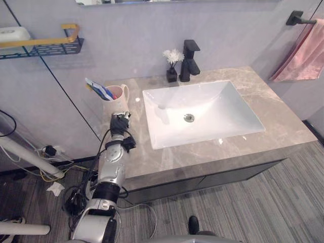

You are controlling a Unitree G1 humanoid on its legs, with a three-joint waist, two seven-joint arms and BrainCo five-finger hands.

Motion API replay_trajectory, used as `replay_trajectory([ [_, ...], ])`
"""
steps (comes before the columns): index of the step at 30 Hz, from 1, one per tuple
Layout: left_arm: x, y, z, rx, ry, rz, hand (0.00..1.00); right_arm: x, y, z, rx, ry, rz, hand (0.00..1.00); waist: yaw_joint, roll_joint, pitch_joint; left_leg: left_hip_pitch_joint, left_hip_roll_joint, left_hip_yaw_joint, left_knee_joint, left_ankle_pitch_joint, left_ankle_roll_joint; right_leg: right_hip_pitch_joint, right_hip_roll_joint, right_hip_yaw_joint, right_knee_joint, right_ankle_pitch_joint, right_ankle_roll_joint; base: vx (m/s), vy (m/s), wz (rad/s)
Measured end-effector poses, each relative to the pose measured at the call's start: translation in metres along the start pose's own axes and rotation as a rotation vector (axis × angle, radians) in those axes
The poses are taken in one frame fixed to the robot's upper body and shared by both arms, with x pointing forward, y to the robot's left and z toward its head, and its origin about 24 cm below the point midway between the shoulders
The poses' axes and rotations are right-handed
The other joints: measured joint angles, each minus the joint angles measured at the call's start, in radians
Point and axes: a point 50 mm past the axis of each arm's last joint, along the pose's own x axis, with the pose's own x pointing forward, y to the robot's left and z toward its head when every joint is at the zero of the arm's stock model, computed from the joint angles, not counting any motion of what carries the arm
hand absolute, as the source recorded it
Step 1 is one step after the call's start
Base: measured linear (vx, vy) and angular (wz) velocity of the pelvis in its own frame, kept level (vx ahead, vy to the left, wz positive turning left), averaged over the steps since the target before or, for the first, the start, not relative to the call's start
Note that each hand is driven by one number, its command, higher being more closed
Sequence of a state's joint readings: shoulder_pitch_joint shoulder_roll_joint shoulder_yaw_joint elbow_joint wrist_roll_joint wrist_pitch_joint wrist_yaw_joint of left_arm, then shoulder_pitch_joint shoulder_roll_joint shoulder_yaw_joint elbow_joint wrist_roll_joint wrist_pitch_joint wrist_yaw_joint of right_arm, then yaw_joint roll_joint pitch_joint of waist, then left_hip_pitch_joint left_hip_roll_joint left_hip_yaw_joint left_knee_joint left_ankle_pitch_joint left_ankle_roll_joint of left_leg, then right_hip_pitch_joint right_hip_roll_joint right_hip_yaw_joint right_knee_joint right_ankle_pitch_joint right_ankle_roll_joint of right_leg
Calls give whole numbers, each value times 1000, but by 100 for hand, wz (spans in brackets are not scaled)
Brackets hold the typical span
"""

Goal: Organize washtable

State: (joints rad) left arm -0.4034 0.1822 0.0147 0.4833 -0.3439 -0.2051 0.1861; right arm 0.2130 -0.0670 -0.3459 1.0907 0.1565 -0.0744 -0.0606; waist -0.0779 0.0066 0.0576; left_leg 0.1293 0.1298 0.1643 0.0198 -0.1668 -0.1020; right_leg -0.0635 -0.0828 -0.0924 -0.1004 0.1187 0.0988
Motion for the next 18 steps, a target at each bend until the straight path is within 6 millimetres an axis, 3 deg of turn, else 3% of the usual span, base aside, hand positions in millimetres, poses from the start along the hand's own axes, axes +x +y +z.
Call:
replay_trajectory([
  [8, 26, 16, 30, 46, -62, 63, 100, 0, 0, 4, 16, -22, 3, 0, -14, 1, 38, -9, 0, 24, 1, -2, -3, -29, 5, 26, 0, 8, -1, 17, 0, -10],
  [18, 32, 16, 41, 52, -96, 66, 100, 0, 0, 4, 23, -23, 9, 0, -22, 1, 56, -15, -2, 34, 1, -2, -3, -40, 5, 33, 0, 11, -1, 4, 0, -1],
])
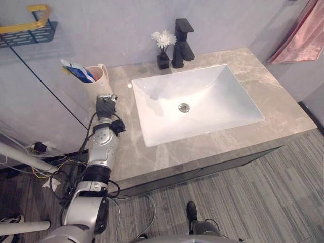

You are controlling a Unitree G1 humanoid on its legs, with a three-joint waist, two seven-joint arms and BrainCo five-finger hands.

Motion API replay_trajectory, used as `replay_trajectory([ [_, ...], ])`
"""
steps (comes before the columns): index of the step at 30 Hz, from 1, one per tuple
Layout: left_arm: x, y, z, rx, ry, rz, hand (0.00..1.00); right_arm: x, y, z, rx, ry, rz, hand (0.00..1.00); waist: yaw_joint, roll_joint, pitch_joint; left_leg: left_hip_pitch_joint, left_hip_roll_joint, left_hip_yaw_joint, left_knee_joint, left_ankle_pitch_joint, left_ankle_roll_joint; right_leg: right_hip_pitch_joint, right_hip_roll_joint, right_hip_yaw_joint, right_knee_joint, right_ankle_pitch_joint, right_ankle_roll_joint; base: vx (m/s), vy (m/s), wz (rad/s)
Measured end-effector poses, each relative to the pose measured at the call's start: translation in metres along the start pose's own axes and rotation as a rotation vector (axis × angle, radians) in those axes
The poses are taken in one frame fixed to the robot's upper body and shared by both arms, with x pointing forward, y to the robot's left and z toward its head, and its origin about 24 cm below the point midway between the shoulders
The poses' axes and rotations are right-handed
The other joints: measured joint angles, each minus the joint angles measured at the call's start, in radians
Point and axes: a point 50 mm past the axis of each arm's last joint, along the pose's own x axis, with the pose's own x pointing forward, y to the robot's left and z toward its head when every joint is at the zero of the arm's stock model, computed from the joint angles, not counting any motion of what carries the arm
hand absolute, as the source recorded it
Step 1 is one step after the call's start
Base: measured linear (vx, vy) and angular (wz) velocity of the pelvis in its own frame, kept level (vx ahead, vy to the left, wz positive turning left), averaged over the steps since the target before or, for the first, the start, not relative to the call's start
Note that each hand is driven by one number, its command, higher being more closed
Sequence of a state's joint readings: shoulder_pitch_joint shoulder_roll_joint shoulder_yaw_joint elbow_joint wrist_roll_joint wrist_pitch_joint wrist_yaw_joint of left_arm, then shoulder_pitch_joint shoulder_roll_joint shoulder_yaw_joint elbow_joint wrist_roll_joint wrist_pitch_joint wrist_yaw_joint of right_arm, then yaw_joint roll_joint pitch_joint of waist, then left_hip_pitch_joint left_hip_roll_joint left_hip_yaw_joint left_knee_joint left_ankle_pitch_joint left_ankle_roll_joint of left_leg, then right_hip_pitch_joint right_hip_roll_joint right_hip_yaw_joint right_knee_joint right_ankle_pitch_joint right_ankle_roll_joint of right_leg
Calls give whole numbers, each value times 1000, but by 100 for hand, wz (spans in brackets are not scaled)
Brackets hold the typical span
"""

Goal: Organize washtable

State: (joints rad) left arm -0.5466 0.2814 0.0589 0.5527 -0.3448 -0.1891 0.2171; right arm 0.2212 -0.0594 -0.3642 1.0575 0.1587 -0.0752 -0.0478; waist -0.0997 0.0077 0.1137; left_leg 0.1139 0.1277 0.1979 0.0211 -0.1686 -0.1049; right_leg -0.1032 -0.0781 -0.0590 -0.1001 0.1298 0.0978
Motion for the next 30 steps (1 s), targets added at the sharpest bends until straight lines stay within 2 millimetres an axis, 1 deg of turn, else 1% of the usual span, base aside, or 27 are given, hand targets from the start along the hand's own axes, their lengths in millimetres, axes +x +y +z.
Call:
replay_trajectory([
  [4, -7, 0, 2, -9, -21, -12, 100, 0, 0, 0, 4, -1, -1, 0, 1, 2, 2, 0, 0, -1, 0, 0, 0, 0, 0, 0, 0, 0, 0, 0, 0, 0],
  [7, -17, 4, -2, -12, -23, -14, 100, 0, 0, 0, 6, -2, -2, 0, 2, 4, 3, -1, 0, -9, 0, 0, 0, 2, 0, -4, 0, 0, 0, 1, -2, 3],
  [13, -28, 18, -7, -14, -26, 20, 100, 0, -1, 0, 5, -1, -3, 0, 11, 3, 3, -2, 0, -15, 2, 0, 1, 12, -2, -11, 0, 0, 0, -7, 0, 2],
  [16, -27, 20, -8, -15, -23, 29, 100, 0, -1, 0, 4, -2, -2, 0, 21, 3, 3, -2, 0, -20, 3, 0, 1, 14, -2, -14, 0, -1, 0, -6, -1, 1],
  [17, -27, 24, -7, -18, -25, 44, 100, 0, -1, 0, 4, -2, -2, 0, 24, 3, 3, -3, 0, -23, 3, 0, 1, 14, -2, -15, 0, -1, 0, 0, 0, 0],
  [20, -26, 29, -6, -16, -27, 65, 100, 0, -1, 0, 2, -2, -2, 0, 25, 3, 3, -3, 0, -23, 2, 0, 1, 14, -2, -15, 0, -1, 0, 0, 0, 0],
  [25, -23, 31, -4, -8, -38, 70, 100, 0, 0, 0, 2, -1, -1, 0, 24, -2, 6, -3, 0, -20, 1, 0, 1, 9, -2, -14, 0, -1, 0, 0, 0, 0],
  [30, -10, 35, 1, 28, -38, 84, 100, 0, -1, -1, 4, 2, -2, 0, 22, -4, 8, -4, 0, -11, 2, 0, 1, 1, -1, -8, 0, -1, 0, 4, -1, -2],
])
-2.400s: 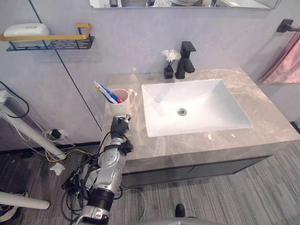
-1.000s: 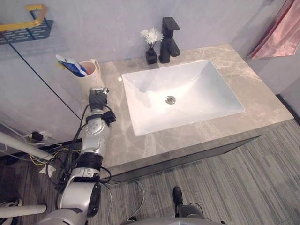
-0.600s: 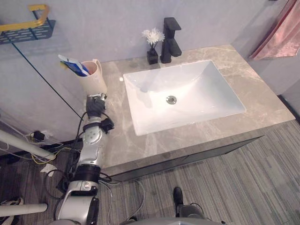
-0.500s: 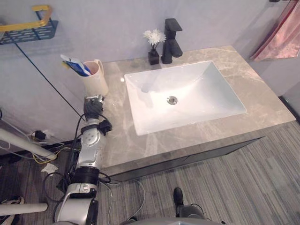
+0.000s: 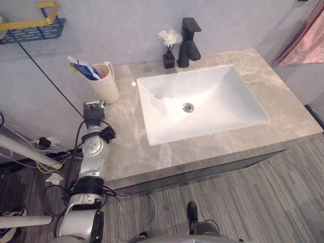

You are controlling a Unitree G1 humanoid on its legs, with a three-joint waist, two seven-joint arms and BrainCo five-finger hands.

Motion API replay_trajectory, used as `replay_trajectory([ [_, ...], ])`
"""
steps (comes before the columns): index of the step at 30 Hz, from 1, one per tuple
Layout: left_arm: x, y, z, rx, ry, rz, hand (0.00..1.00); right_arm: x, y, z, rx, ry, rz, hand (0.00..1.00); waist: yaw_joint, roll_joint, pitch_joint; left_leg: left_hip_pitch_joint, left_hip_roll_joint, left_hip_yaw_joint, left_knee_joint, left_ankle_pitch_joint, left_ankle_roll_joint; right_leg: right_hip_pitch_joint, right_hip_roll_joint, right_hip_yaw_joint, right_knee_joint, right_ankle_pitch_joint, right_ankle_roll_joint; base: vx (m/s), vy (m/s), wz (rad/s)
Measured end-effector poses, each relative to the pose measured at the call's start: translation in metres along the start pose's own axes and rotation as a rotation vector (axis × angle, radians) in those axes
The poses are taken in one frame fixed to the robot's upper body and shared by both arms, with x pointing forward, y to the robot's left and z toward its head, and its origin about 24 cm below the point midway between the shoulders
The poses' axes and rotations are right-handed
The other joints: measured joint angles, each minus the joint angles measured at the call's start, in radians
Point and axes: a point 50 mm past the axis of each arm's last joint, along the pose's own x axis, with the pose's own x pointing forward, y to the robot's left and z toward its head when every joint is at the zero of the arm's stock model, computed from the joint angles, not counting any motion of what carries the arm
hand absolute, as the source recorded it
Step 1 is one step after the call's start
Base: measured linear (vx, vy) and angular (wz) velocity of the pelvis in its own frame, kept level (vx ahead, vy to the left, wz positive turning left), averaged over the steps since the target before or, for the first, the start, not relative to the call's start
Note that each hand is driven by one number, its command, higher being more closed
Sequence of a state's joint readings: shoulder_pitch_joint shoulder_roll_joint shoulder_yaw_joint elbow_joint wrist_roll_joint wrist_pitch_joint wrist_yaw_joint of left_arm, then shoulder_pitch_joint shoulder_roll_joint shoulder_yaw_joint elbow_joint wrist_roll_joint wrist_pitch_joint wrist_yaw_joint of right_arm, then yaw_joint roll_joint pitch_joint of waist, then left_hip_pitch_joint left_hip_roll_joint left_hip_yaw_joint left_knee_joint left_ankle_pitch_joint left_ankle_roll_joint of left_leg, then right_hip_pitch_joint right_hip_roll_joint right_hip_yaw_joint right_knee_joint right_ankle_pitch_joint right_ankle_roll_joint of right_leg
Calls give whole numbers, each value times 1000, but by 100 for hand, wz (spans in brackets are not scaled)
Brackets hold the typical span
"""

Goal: Organize washtable

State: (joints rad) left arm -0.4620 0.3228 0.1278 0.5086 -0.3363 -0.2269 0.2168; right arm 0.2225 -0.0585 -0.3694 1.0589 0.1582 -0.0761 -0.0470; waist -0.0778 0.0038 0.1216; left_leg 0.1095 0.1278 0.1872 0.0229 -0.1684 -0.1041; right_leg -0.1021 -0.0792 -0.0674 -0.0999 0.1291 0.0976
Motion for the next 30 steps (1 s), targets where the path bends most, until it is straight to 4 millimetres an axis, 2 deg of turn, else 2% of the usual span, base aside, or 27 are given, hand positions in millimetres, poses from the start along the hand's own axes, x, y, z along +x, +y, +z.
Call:
replay_trajectory([
  [4, 21, 5, 13, 39, -10, 23, 100, 0, 0, 0, 5, 0, 1, 0, 0, -3, 25, -2, 0, 5, 1, 0, 0, -5, 0, 5, 0, 1, 0, -5, -1, -2],
  [6, 26, 11, 17, 57, -13, 39, 100, 0, 0, 0, 12, 1, 1, 0, 0, -4, 29, -7, 0, 12, 1, 0, 0, -13, 2, 10, 0, 2, -1, -6, -3, -10],
  [8, 32, 24, 27, 71, -28, 81, 100, 0, 0, 0, 21, 1, 1, 0, 0, -2, 32, -25, -1, 27, 2, 0, -1, -40, 4, 26, 5, 9, -3, 21, -4, -18],
  [11, 38, 26, 33, 76, -28, 92, 100, -1, -3, -3, 34, 8, -8, 0, -1, 4, 38, -25, -2, 28, 2, 0, -1, -40, 4, 27, 7, 10, -3, 10, 1, -3],
  [17, 40, 26, 38, 83, -45, 85, 100, -1, -1, -4, 43, 10, -5, 0, -3, -4, 57, -24, -9, 29, 5, 0, -1, -38, -1, 29, 7, 16, -4, 0, 0, 0],
  [30, 37, 17, 34, 104, -46, 58, 100, -1, 0, -5, 49, 11, -5, 0, 1, -4, 58, -25, -8, 28, 11, -1, 0, -36, -2, 29, 4, 17, -4, 0, 0, 0],
])
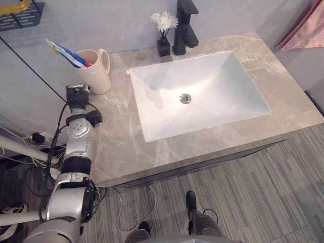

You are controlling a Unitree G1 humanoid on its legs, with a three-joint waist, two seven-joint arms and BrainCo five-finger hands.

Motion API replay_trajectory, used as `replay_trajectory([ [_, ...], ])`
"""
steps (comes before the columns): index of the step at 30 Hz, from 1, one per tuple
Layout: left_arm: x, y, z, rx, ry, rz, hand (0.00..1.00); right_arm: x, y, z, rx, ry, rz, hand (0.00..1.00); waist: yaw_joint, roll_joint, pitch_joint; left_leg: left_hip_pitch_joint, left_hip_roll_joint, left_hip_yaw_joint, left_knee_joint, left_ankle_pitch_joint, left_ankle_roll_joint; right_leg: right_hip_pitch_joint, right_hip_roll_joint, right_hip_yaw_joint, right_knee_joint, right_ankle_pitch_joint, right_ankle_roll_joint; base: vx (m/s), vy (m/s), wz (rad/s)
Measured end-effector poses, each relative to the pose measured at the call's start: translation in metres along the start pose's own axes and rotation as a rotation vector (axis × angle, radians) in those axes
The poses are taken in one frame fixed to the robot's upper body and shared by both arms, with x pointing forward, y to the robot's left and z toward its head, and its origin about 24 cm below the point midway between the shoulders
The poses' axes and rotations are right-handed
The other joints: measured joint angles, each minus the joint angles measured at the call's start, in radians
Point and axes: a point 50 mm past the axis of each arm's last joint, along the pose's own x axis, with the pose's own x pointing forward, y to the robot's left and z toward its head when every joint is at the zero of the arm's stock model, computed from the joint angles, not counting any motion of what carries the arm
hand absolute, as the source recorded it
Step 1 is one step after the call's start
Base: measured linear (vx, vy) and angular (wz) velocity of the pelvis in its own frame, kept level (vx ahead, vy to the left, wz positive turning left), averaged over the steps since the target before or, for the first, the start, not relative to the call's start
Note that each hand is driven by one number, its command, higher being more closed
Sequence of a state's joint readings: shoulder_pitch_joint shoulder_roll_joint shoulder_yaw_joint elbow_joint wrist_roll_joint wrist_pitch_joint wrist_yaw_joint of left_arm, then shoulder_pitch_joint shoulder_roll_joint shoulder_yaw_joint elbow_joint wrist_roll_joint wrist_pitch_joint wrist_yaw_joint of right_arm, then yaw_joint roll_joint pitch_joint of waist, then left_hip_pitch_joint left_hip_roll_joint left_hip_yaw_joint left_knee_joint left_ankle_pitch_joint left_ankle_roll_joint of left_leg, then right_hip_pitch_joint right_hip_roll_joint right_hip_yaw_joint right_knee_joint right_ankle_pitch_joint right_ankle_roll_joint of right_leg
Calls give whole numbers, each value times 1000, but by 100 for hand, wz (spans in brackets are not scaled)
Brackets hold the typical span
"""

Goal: Organize washtable

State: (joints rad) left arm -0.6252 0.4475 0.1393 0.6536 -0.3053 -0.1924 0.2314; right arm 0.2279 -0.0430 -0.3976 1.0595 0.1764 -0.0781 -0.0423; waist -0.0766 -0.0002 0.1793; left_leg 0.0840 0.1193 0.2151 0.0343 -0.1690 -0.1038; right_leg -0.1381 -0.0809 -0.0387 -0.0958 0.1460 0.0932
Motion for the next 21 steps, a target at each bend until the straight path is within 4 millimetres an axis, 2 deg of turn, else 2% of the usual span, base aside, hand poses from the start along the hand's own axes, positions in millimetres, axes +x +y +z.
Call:
replay_trajectory([
  [15, -2, -13, 1, 73, -17, -66, 100, 0, 0, 0, 4, 0, -2, 0, 5, 0, 0, 1, 0, -4, 2, 0, 0, 5, -2, -4, -1, 0, 0, 0, 0, 0],
  [21, -7, -32, 1, 112, -34, -159, 100, 0, 0, 1, 6, -7, 0, 0, 0, 0, 0, 2, 0, -3, 2, 0, 0, 5, -2, -4, 0, 0, 0, 0, 0, 0],
])
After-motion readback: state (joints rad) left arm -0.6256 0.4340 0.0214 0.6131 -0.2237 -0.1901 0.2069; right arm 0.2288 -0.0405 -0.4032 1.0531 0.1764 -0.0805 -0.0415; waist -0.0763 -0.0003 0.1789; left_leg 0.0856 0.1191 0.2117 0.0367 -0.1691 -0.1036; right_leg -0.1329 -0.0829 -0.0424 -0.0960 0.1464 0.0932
